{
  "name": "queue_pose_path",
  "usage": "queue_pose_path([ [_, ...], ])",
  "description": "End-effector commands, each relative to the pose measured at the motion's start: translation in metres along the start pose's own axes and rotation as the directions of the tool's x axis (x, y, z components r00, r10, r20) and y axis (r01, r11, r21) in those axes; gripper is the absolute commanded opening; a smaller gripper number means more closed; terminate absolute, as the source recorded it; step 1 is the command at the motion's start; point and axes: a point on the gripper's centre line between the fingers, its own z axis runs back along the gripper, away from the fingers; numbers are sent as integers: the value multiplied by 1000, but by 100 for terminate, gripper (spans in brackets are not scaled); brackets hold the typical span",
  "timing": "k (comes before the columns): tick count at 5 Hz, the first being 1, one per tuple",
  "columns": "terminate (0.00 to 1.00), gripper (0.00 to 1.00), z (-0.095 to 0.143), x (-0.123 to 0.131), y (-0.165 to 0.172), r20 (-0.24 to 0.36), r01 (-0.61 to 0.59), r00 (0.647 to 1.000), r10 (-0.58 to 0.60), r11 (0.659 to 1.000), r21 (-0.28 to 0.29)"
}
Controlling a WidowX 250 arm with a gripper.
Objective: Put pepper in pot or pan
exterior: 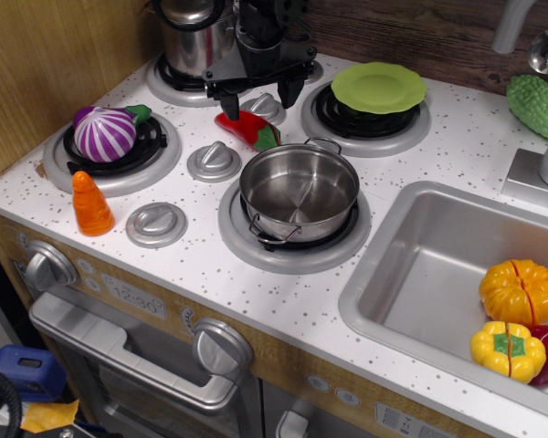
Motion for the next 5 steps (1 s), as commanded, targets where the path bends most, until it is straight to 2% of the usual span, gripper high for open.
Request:
queue_pose_path([
  [1, 0, 100, 0, 0, 0, 0, 0, 1000, 0, 1000, 0],
  [2, 0, 100, -7, 3, 0, -6, 3, 1000, -3, 1000, -18],
  [4, 0, 100, -18, -1, -1, -68, -49, 997, 44, 997, -67],
  [5, 0, 0, -22, -11, 1, -75, -92, 993, 88, 994, -59],
])
